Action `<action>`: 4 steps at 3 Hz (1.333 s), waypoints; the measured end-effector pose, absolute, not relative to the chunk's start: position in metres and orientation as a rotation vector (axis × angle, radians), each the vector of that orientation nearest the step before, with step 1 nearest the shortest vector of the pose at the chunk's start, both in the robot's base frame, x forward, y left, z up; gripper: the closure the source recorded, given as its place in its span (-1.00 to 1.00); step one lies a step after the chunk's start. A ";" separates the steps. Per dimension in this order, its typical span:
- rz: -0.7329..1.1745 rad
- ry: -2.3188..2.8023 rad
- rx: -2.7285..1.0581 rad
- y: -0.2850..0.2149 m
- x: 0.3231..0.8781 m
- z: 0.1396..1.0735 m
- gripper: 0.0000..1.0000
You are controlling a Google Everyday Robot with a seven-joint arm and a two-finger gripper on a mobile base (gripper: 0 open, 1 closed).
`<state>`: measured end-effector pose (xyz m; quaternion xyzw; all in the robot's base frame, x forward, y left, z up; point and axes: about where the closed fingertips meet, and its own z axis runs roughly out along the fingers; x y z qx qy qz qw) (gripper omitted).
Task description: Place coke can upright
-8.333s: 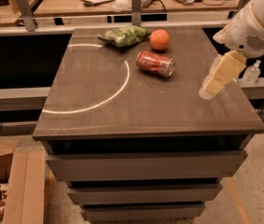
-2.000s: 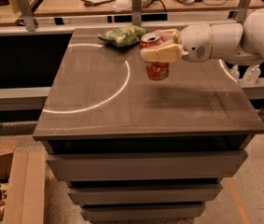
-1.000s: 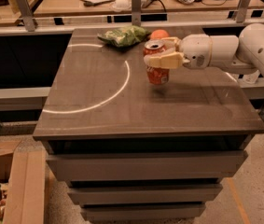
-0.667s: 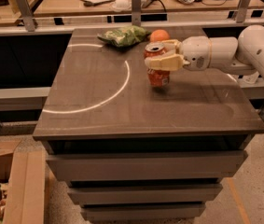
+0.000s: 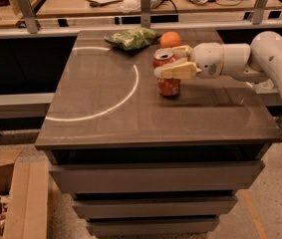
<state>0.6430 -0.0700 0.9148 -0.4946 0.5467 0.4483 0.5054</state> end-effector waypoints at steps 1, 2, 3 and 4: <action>1.105 1.292 -1.197 -0.074 0.642 0.913 -1.00; 1.084 1.296 -1.197 -0.095 0.637 0.916 -1.00; 1.036 1.322 -1.203 -0.123 0.631 0.923 -1.00; 0.964 1.364 -1.206 -0.152 0.625 0.931 -1.00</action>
Offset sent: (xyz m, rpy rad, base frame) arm -0.0108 -0.0584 0.0054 0.0002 -0.0269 -0.0214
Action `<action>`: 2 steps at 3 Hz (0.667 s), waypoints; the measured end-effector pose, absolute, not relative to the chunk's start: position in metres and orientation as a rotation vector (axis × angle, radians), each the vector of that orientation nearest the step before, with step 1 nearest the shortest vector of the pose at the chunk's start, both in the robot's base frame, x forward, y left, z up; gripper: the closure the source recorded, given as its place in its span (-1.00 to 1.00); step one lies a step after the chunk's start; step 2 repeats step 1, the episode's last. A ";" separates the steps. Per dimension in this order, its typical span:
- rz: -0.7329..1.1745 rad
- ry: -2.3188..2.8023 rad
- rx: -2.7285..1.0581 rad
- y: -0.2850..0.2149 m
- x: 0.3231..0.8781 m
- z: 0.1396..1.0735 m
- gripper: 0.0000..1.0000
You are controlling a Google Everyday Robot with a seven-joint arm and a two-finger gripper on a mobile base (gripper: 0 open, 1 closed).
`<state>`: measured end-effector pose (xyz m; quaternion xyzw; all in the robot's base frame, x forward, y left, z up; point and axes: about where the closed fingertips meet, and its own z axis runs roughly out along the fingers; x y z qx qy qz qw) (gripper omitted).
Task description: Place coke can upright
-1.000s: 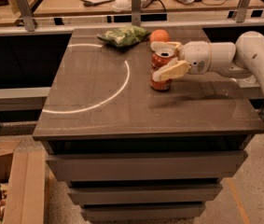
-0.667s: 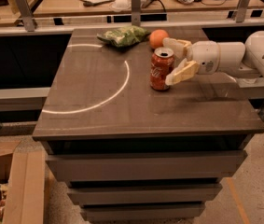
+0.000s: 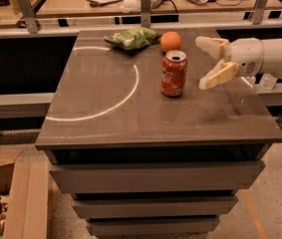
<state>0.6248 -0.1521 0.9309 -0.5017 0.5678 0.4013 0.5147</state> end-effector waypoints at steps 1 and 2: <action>0.964 1.364 -1.206 -0.152 0.625 0.931 -1.00; 0.964 1.364 -1.206 -0.152 0.625 0.931 -1.00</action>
Offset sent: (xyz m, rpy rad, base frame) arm 0.0000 0.0000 0.0000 0.0000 0.0000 0.0000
